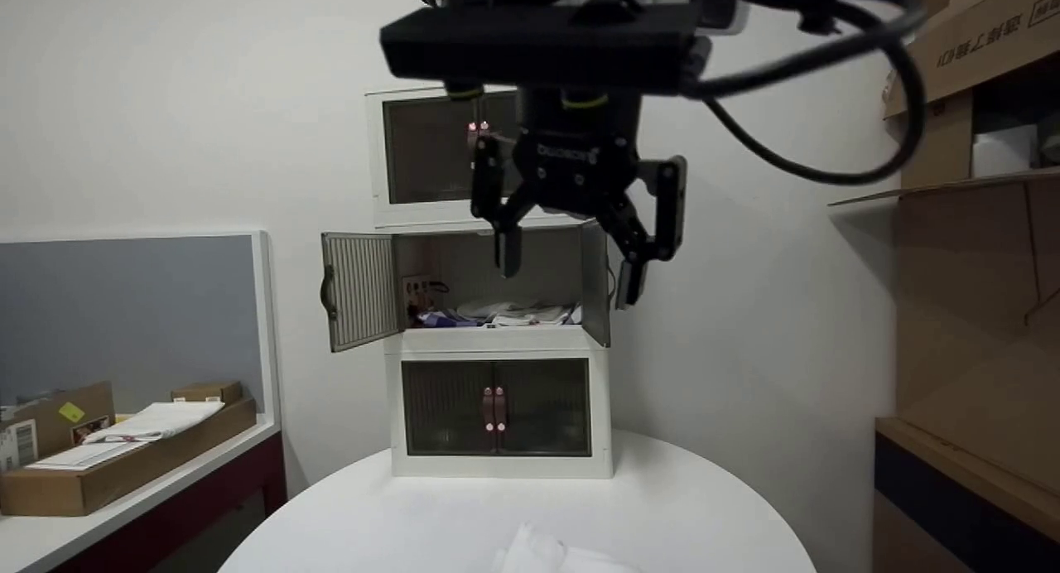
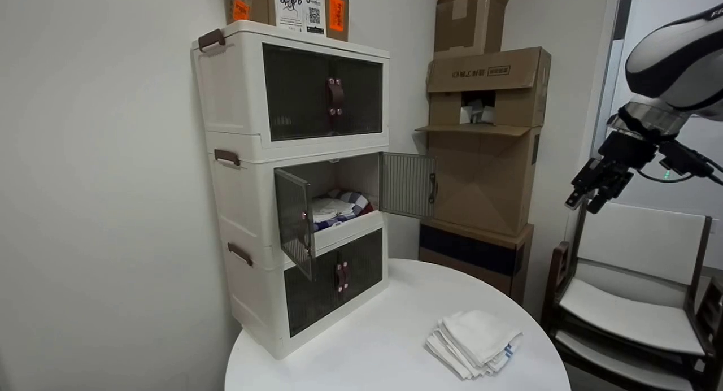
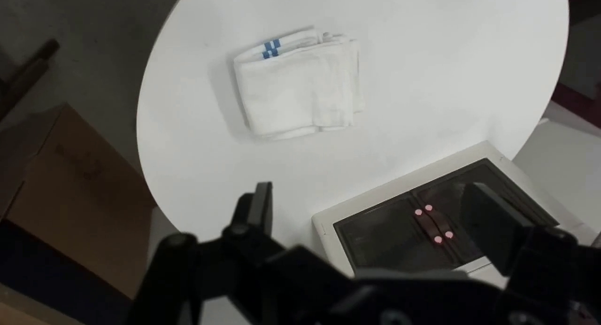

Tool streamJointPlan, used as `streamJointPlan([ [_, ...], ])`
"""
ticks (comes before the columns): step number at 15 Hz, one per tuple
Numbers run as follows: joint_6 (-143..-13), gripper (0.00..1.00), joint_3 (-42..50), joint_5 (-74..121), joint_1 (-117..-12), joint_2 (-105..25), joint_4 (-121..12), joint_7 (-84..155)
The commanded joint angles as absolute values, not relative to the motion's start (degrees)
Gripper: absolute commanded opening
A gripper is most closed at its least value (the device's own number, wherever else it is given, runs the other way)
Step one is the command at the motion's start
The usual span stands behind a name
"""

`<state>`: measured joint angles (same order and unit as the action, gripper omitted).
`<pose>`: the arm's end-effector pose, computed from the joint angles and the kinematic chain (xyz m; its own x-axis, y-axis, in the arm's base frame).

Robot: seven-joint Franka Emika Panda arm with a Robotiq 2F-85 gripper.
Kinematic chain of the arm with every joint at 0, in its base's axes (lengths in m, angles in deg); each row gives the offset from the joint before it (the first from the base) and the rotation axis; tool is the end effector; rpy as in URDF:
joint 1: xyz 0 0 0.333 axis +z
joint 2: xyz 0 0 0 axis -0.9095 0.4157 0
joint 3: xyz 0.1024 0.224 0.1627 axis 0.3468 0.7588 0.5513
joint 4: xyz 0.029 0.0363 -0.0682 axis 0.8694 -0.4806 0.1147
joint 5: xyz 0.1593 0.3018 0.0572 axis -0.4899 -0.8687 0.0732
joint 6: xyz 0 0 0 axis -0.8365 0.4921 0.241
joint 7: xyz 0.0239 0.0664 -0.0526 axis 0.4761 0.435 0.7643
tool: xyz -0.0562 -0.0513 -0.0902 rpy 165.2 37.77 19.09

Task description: Put the white and blue towel inside the open cabinet

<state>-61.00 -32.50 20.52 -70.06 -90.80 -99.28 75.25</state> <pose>0.2585 -0.2899 0.4806 0.9409 -0.1382 0.3091 -0.0671 -0.9709 -0.2298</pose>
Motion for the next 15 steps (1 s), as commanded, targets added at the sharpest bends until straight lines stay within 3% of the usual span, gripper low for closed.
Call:
streamJointPlan([
  [1, -60.9, 1.0, -31.4, 18.4, -72.1, -88.2, -98.4, 77.3],
  [6, -59.8, 1.0, -31.4, 18.2, -72.8, -84.9, -98.8, 78.5],
  [15, -55.9, 1.0, -34.8, 10.2, -72.4, -66.9, -94.3, 90.0],
])
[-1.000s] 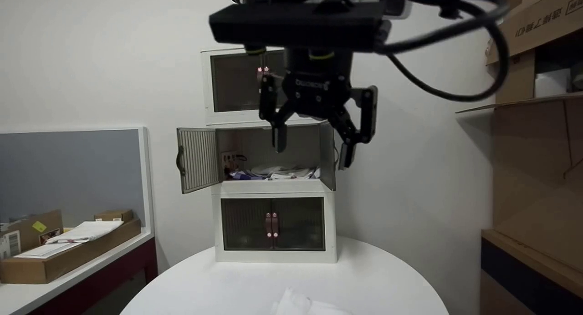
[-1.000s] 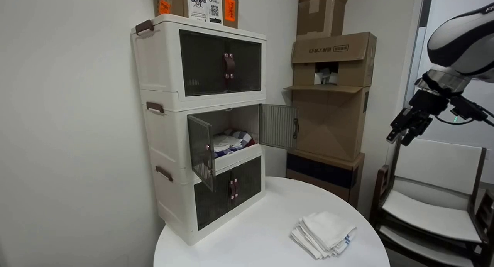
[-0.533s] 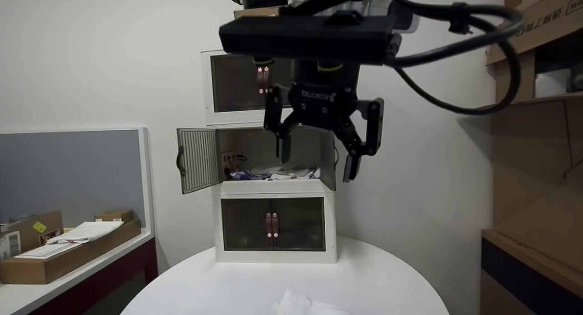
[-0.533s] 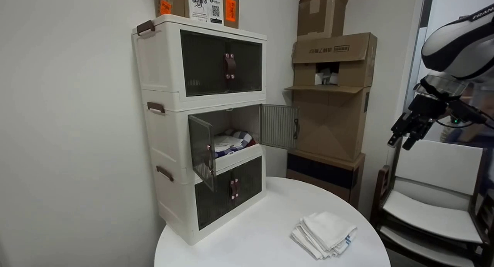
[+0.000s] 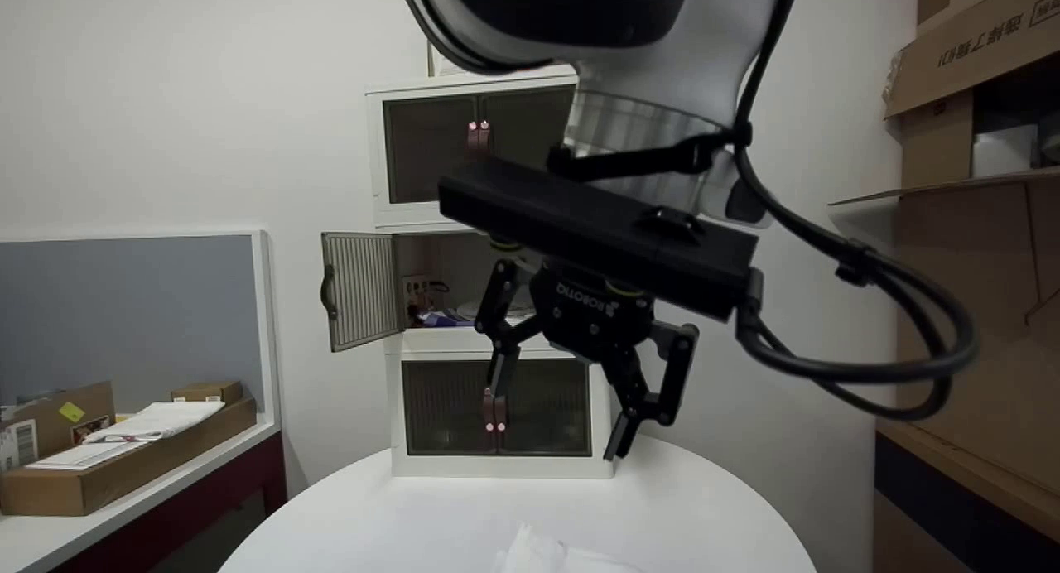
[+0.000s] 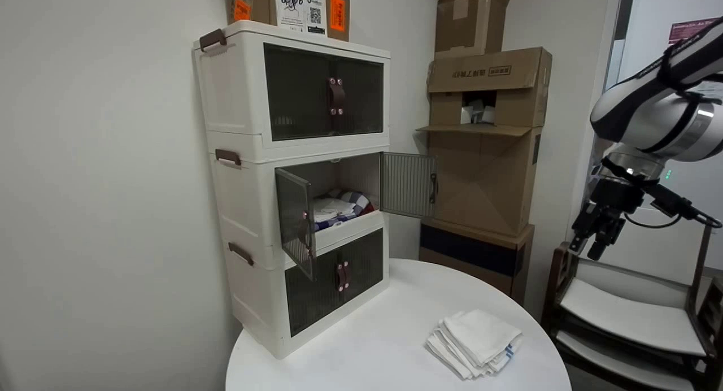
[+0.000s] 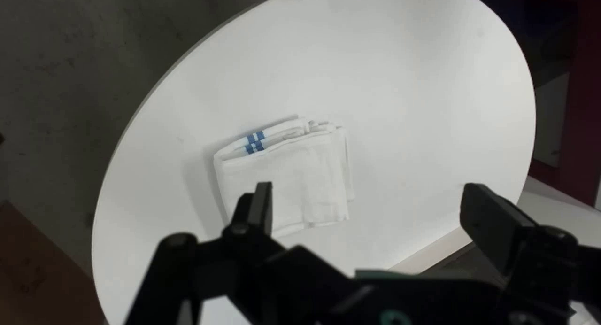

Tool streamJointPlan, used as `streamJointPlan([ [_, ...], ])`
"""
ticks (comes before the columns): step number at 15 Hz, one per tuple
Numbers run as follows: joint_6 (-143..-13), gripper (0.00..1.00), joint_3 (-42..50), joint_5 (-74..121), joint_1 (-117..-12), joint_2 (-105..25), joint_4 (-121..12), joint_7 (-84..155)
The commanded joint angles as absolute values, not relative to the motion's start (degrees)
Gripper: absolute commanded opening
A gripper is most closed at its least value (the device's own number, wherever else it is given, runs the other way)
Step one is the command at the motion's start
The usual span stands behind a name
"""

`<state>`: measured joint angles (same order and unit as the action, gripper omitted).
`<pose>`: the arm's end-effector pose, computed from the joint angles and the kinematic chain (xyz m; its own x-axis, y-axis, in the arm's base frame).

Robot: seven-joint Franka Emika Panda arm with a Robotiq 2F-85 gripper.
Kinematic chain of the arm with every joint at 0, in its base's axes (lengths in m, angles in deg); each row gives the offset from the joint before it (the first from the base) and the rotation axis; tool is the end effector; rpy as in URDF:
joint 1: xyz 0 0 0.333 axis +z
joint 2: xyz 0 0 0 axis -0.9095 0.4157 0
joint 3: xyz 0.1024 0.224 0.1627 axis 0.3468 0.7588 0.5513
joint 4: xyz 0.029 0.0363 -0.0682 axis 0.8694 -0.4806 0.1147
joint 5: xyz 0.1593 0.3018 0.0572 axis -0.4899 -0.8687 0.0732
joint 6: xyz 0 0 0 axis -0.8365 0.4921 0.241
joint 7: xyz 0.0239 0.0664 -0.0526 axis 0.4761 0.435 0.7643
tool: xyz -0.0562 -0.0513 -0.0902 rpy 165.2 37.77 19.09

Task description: Put the white and blue towel inside the open cabinet

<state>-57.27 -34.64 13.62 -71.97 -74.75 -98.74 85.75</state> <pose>0.2698 -0.3021 0.3954 0.9908 -0.0931 0.0987 -0.0542 -0.9387 -0.3405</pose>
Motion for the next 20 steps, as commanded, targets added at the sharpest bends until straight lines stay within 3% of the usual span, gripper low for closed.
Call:
streamJointPlan([
  [1, -56.9, 1.0, -34.4, 9.4, -72.9, -64.3, -93.2, 90.6],
  [9, -64.6, 1.0, -26.5, -2.1, -81.8, -44.9, -83.2, 94.9],
  [20, -63.1, 1.0, -9.2, -4.7, -99.6, -28.2, -70.0, 99.0],
])
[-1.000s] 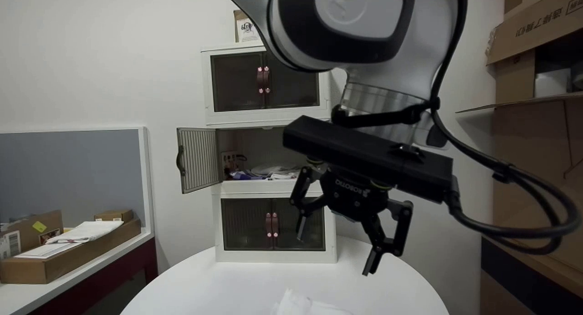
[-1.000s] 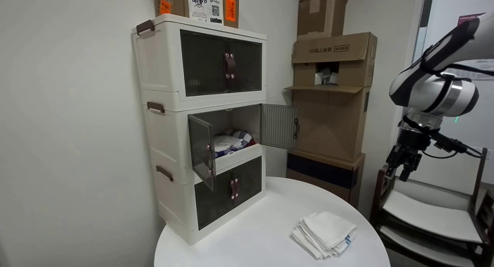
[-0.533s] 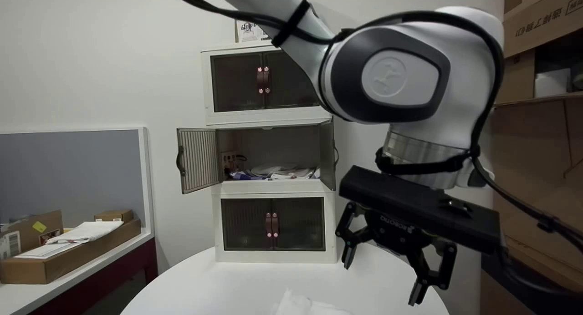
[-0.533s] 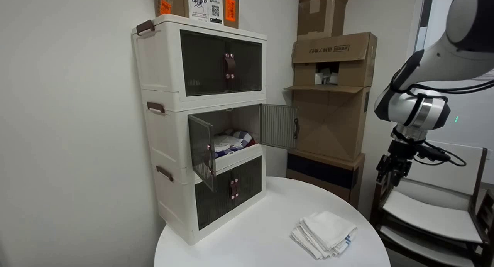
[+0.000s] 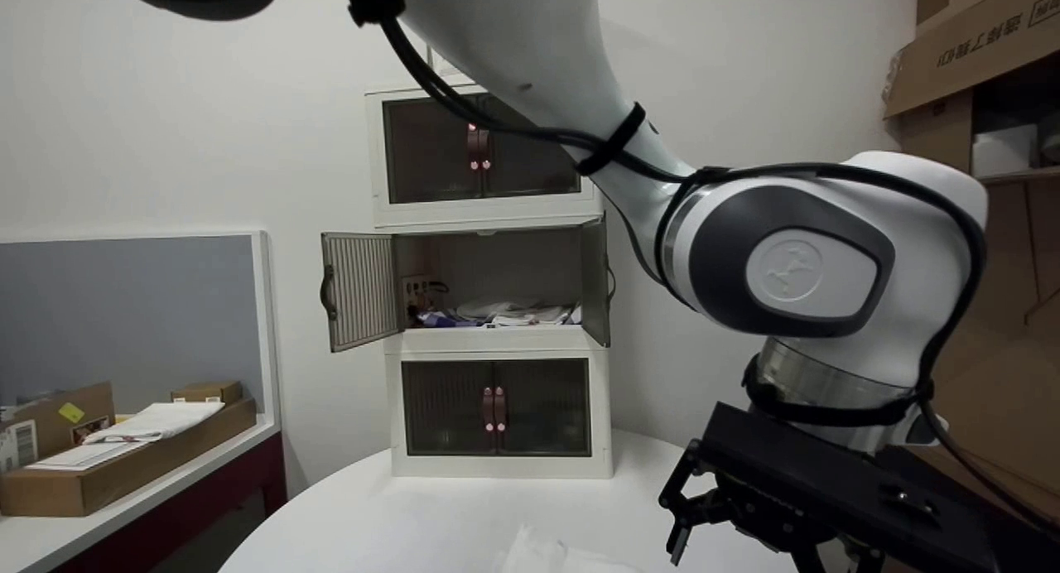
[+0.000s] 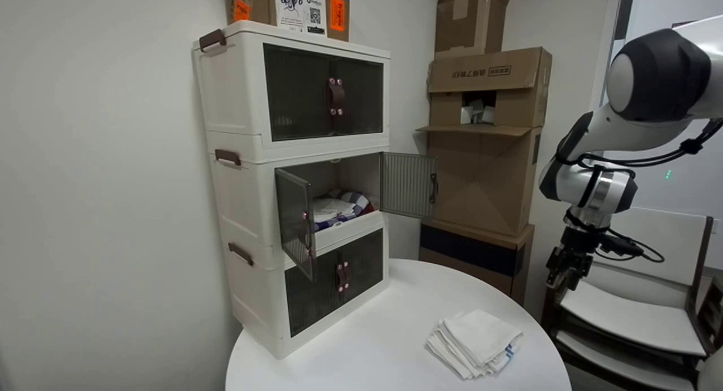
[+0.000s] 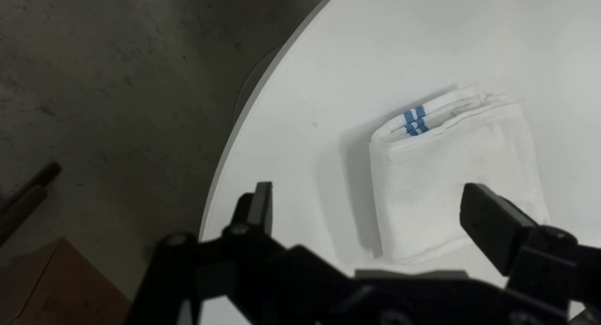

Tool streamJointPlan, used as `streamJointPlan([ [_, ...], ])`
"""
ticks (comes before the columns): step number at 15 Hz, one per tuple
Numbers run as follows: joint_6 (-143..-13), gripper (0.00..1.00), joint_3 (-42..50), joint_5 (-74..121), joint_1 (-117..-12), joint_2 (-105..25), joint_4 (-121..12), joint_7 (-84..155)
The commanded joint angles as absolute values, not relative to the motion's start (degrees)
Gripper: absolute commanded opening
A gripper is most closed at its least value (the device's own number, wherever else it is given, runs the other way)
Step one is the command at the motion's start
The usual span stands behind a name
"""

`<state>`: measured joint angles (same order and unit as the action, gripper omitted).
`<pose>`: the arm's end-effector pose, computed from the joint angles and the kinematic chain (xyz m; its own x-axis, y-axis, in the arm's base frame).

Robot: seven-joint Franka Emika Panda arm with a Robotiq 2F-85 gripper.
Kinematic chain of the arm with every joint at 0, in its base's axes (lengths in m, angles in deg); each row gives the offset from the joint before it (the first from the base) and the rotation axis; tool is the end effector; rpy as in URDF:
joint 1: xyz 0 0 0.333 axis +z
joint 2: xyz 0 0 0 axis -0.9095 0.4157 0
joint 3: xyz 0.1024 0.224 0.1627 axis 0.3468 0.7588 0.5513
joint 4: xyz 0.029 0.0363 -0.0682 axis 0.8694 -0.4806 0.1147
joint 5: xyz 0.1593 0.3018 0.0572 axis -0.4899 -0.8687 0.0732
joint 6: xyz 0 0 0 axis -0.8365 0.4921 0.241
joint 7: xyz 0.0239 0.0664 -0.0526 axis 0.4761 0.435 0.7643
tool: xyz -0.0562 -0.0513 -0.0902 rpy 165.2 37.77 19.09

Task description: Put the white and blue towel inside the open cabinet

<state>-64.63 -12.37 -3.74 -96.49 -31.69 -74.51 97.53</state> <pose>0.3616 -0.4071 0.2510 0.9892 -0.1462 -0.0118 -0.1430 -0.9439 -0.2976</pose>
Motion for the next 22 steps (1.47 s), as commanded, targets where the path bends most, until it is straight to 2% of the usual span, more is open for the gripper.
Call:
streamJointPlan([
  [1, -63.1, 1.0, -8.1, -4.7, -100.4, -27.4, -69.3, 99.0],
  [12, -61.2, 1.0, 1.2, -7.1, -105.7, -21.4, -66.3, 98.8],
  [22, -65.4, 1.0, 0.7, -5.9, -105.0, -22.9, -71.3, 98.1],
])
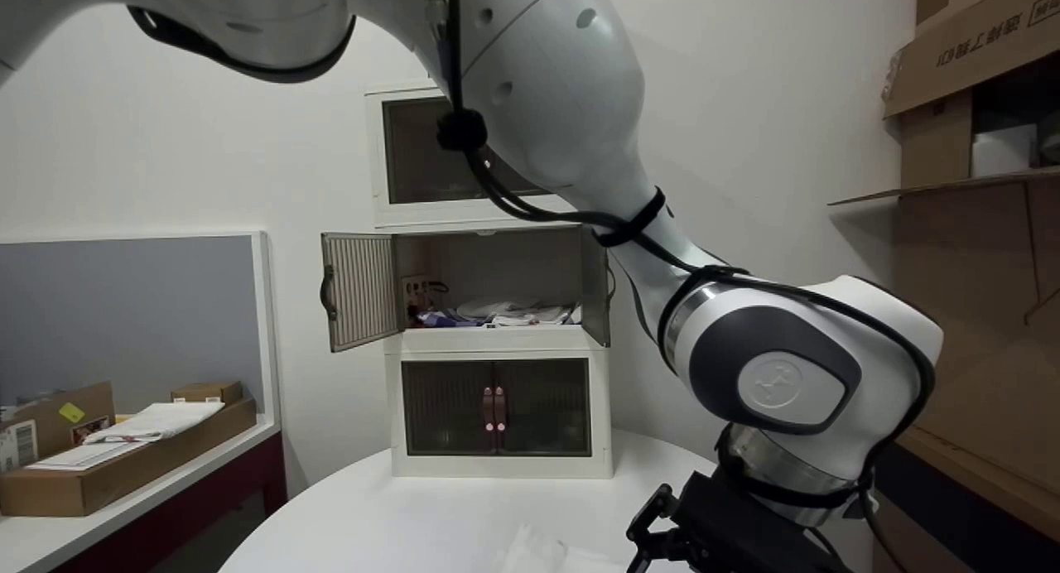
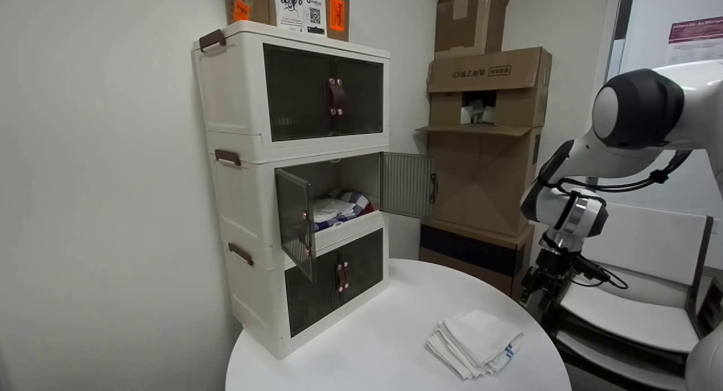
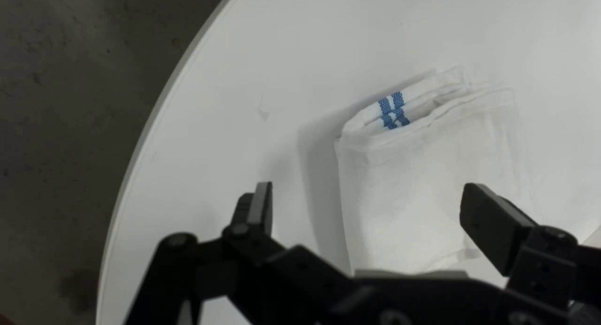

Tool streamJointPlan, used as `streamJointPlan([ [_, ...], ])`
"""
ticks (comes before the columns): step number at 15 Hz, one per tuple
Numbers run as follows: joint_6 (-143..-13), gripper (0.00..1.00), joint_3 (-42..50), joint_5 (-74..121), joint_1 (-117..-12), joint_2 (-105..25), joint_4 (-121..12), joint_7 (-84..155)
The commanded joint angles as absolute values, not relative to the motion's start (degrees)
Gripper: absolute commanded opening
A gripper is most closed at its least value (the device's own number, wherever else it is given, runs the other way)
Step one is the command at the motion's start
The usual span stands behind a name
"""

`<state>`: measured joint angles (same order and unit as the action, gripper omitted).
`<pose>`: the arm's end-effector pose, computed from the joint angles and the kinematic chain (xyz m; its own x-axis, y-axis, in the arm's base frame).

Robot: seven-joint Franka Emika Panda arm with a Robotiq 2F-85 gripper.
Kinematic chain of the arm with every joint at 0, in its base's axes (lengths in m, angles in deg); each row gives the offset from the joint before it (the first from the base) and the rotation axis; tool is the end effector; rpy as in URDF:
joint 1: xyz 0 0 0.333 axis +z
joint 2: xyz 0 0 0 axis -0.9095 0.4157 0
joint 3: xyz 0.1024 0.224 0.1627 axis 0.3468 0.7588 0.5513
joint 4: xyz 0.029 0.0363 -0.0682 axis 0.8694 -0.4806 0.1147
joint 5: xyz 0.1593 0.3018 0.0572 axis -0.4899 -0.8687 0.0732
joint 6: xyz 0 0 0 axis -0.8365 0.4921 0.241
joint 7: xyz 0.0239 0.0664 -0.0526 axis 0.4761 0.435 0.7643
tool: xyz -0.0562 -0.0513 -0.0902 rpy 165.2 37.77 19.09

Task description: Put the white and blue towel inside the open cabinet

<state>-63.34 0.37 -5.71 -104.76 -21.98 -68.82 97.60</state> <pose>0.3983 -0.3845 0.1809 0.9943 -0.1034 -0.0275 -0.1050 -0.8947 -0.4342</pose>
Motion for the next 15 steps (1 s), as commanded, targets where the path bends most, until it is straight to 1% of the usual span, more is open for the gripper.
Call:
streamJointPlan([
  [1, -66.1, 1.0, 1.0, -6.3, -105.0, -22.9, -71.7, 98.4],
  [8, -69.6, 1.0, 4.0, -9.3, -105.5, -21.8, -72.2, 100.7],
  [15, -72.1, 1.0, 6.8, -11.8, -105.2, -17.8, -70.8, 103.9],
])
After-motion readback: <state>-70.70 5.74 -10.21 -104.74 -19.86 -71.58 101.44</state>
